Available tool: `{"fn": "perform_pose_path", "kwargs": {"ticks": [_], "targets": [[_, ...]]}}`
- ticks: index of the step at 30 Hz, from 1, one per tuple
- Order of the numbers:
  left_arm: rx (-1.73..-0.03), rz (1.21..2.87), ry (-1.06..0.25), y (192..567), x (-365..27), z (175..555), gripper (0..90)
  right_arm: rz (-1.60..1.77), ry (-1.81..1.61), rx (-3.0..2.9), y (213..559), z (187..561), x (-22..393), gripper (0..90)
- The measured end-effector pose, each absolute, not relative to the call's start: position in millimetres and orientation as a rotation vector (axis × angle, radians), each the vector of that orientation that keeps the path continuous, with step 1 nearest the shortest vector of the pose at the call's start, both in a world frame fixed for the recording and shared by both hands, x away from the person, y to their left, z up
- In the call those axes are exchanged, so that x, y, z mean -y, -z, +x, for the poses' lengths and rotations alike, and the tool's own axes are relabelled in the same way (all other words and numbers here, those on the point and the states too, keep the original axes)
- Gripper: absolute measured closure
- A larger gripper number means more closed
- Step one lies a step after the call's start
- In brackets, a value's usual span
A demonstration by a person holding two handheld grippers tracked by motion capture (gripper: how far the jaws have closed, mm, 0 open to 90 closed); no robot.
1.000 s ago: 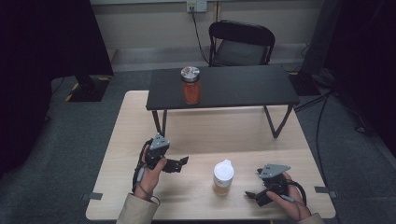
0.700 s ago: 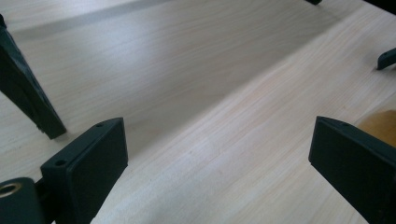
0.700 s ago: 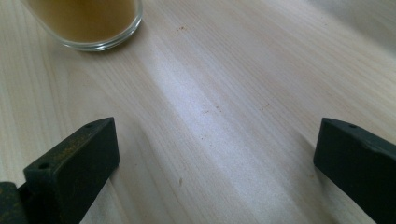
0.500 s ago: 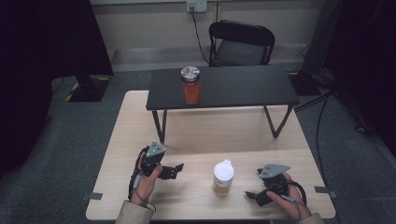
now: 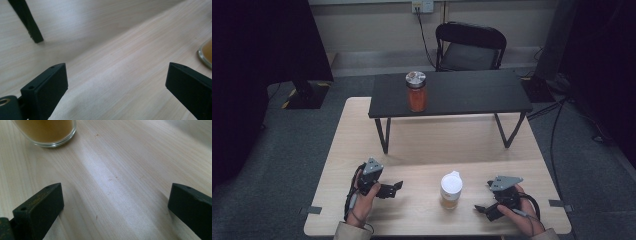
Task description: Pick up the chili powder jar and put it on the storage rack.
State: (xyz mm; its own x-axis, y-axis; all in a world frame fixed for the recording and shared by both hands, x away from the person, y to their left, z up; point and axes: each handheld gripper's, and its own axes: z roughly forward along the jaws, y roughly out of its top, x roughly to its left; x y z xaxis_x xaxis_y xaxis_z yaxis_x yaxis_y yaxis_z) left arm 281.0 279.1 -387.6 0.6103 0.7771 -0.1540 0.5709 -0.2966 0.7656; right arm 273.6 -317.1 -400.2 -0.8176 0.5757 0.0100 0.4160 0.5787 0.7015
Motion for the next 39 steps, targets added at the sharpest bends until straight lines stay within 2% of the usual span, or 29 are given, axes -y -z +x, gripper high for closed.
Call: {"fn": "perform_pose_path", "kwargs": {"ticks": [39], "targets": [[-1.154, 2.081, -0.382, 405.3, -290.4, 259.0, 2.8, 0.827, -1.067, -2.589, 400.4, 273.2, 316.8, 0.0]]}}
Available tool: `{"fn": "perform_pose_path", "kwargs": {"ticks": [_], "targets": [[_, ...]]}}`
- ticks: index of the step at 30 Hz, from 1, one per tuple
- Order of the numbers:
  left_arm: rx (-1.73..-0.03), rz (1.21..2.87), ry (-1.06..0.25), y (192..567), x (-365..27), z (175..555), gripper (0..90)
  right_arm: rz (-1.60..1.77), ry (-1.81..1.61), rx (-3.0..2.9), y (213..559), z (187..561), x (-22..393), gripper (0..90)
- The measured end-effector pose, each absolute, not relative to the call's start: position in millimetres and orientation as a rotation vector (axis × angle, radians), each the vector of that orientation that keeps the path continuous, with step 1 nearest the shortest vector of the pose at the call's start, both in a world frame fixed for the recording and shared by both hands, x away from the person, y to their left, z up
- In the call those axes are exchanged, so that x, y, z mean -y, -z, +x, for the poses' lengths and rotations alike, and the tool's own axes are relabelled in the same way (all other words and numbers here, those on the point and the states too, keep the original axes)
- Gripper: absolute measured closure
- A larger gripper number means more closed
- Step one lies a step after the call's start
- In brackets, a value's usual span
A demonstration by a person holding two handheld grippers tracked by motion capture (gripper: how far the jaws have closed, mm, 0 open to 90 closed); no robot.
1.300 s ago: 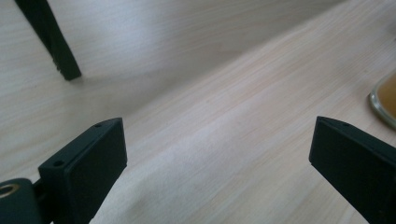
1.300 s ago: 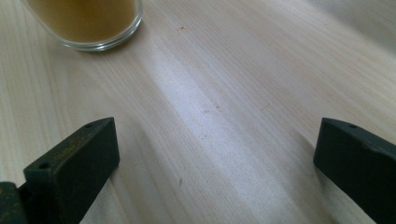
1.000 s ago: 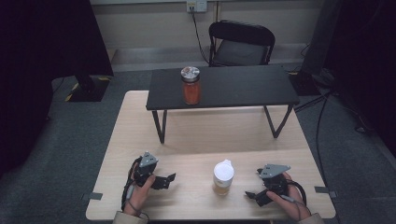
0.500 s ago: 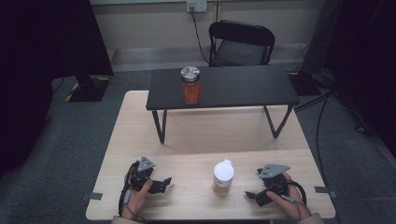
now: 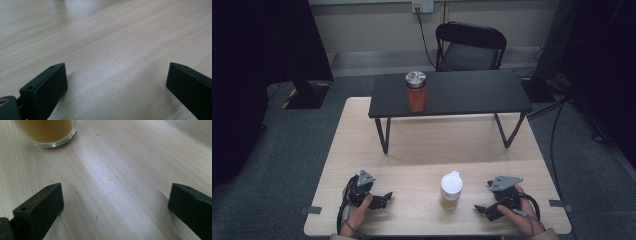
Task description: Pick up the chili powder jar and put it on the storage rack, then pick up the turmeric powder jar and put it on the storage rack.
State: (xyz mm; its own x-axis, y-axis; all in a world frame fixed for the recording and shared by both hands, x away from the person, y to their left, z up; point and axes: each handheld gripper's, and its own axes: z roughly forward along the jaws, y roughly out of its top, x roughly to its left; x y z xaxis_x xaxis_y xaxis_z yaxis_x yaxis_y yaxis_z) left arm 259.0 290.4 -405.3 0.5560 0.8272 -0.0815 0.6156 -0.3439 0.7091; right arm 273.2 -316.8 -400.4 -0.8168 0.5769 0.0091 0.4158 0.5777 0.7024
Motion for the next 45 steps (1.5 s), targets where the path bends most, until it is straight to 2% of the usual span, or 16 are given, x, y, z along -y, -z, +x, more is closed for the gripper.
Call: {"fn": "perform_pose_path", "kwargs": {"ticks": [10, 45], "targets": [[-1.131, 2.113, -0.431, 407.1, -286.7, 253.4, 0.1, 0.83, -1.065, -2.587, 400.4, 272.6, 316.3, 0.0], [-1.13, 2.111, -0.432, 407.5, -286.7, 253.3, 0.0, 0.835, -1.044, -2.601, 395.8, 276.7, 301.9, 1.8]]}}
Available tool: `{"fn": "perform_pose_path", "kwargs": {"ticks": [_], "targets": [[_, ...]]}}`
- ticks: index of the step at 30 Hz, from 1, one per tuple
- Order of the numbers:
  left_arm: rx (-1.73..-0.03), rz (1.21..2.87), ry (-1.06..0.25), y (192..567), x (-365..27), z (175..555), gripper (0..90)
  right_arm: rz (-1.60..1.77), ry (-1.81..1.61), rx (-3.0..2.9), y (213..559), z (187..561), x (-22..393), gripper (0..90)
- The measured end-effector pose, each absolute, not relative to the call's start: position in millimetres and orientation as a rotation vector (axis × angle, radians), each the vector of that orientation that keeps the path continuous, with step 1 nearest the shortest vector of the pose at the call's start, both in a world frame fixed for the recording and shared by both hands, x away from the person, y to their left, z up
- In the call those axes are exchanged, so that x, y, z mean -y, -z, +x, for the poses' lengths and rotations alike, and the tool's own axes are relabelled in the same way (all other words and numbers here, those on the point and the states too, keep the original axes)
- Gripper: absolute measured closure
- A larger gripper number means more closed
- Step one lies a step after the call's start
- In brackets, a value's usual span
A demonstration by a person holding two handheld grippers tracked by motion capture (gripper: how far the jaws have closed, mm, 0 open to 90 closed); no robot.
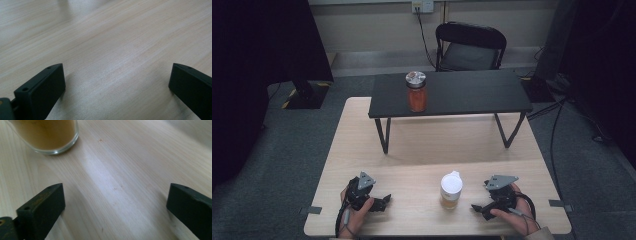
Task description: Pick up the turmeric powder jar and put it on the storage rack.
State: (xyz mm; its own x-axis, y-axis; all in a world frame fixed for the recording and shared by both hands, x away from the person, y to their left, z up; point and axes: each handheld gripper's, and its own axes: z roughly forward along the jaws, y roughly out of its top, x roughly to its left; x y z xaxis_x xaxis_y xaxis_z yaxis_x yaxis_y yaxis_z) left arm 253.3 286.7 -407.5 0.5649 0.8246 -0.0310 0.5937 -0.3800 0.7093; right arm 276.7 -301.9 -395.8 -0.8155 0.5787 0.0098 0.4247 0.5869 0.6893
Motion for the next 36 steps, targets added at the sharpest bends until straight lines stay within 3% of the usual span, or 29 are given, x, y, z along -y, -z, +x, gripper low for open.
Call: {"fn": "perform_pose_path", "kwargs": {"ticks": [21, 27, 32, 36], "targets": [[-1.125, 2.114, -0.43, 407.4, -287.3, 253.9, 0.0, 0.717, -1.268, -2.593, 379.7, 281.1, 260.4, 0.8], [-1.125, 2.114, -0.43, 407.5, -287.3, 253.9, 0.0, 0.714, -1.364, -2.532, 385.4, 277.7, 253.6, 7.4], [-1.125, 2.113, -0.43, 407.6, -287.4, 253.9, 0.0, 0.703, -1.435, -2.51, 389.8, 278.3, 250.6, 20.8], [-1.124, 2.115, -0.431, 407.4, -287.4, 254.0, 0.0, 0.691, -1.433, -2.493, 390.7, 276.4, 246.4, 22.8]]}}
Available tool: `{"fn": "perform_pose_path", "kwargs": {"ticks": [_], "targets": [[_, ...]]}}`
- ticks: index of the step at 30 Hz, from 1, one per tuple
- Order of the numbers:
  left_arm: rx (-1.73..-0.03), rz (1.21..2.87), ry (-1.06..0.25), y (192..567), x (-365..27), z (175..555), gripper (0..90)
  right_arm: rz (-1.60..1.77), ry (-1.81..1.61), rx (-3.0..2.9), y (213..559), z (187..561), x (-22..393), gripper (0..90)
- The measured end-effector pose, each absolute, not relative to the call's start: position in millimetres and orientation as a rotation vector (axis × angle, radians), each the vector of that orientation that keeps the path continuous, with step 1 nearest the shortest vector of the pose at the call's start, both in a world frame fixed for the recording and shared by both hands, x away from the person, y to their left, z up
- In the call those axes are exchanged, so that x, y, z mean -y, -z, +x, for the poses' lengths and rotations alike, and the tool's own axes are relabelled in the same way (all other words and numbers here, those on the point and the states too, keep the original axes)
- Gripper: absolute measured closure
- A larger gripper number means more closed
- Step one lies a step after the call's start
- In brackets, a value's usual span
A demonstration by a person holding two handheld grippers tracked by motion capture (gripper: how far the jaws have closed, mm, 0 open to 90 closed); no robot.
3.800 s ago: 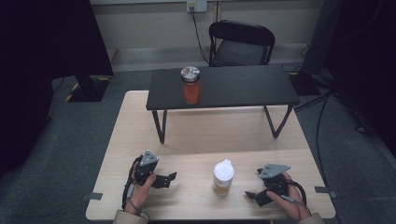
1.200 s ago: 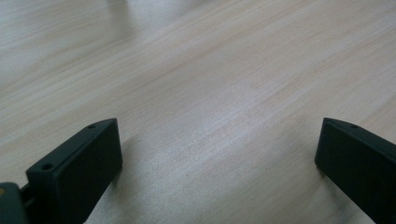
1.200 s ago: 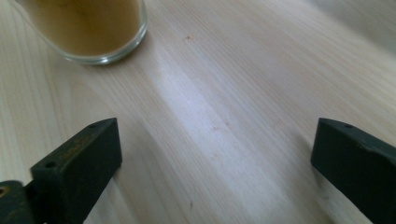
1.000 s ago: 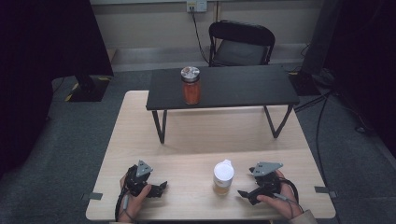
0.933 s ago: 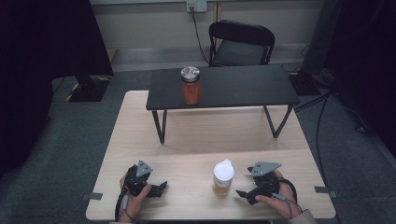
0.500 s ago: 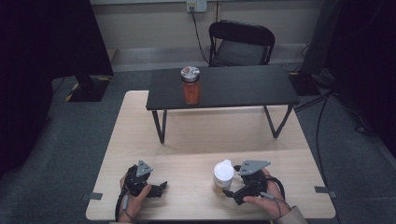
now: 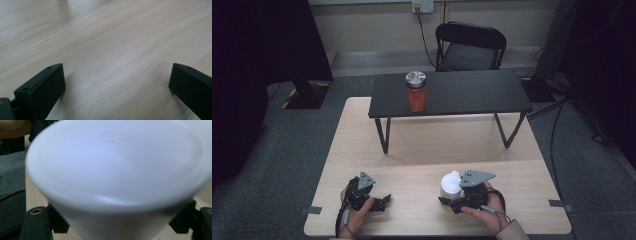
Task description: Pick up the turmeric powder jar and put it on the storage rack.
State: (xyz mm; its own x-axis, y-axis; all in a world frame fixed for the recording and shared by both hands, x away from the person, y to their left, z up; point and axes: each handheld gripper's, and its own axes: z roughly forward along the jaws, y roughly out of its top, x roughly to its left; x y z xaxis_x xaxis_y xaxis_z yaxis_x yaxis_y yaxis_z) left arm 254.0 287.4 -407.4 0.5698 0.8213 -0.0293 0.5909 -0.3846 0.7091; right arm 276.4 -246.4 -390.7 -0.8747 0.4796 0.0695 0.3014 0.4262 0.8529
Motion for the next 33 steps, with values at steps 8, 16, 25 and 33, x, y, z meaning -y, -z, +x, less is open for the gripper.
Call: {"fn": "perform_pose_path", "kwargs": {"ticks": [8, 16, 25, 33], "targets": [[-1.123, 2.116, -0.431, 407.3, -287.4, 254.1, 0.0, 0.649, -1.451, -2.481, 392.8, 276.5, 244.6, 29.9], [-1.123, 2.115, -0.43, 407.5, -287.5, 254.0, 0.0, 0.655, -1.429, -2.496, 387.8, 278.3, 242.3, 30.1], [-1.121, 2.12, -0.432, 407.0, -287.5, 254.3, 0.0, 0.692, -1.442, -2.485, 375.8, 285.9, 249.1, 30.1], [-1.11, 2.125, -0.429, 406.9, -288.7, 255.3, 0.0, 0.726, -1.429, -2.479, 359.9, 294.6, 253.7, 30.1]]}}
